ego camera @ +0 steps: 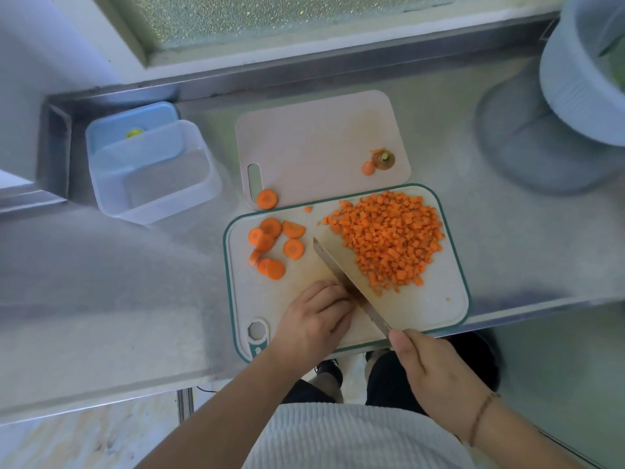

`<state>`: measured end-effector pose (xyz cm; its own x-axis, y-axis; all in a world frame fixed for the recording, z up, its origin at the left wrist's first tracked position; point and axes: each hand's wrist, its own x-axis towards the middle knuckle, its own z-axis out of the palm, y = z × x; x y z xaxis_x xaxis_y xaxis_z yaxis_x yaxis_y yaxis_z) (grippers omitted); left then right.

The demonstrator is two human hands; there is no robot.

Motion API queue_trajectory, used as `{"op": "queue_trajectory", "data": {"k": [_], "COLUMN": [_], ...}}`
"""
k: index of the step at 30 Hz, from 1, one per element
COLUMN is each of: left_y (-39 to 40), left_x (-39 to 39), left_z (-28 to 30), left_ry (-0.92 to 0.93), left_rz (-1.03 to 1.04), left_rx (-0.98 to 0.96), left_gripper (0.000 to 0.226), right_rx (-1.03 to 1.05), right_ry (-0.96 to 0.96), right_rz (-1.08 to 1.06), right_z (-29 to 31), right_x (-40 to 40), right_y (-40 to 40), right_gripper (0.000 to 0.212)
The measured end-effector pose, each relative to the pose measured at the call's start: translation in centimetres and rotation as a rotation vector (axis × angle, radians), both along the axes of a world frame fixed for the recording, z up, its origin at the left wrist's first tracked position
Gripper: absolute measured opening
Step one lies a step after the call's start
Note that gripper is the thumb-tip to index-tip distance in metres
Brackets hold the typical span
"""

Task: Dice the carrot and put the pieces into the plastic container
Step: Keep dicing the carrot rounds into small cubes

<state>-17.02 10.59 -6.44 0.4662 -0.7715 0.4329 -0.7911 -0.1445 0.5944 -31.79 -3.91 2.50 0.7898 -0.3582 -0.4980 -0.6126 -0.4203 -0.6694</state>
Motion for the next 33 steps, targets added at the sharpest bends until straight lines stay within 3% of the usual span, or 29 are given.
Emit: {"op": "queue_trajectory", "data": {"k": [4, 8, 12, 15, 24, 29, 33], "left_y": [0.2, 0.1, 0.1, 0.2, 0.8, 0.8, 0.8], "left_x": [-0.2, -0.1, -0.1, -0.1, -0.2, -0.1, 0.0], "left_z": [-0.2, -0.2, -0.3, -0.2, -0.2, -0.3, -0.4], "left_ry": [-0.003, 0.009, 0.011, 0.009, -0.005, -0.014, -0.003], "left_rz": [0.014, 0.017, 0.006, -0.001, -0.01, -0.001, -0.001], "left_rx": [0.016, 0.005, 0.007, 0.019, 0.022, 0.019, 0.023], "left_gripper": [0.004, 0.003, 0.001, 0.004, 0.006, 0.005, 0.003], "right_rx": [0.019, 0.005, -0.03, 0.006, 0.071, 0.03, -0.003], "right_ry": [-0.019, 0.058, 0.162, 0.141, -0.028, 0.095, 0.092], "right_rz": [-0.049, -0.01, -0.022, 0.027, -0.052, -0.005, 0.039], "right_z": [1.6, 2.2, 2.1, 1.0, 1.2, 0.9, -0.4], "right_x": [-1.5, -2.7, -3.1, -2.5, -0.4, -3.1, -2.3], "right_y": [-0.6, -0.6, -0.2, 0.2, 0.3, 0.1, 0.7], "right_gripper": [0.055, 0.084, 0.081, 0.094, 0.064, 0.089, 0.087]}}
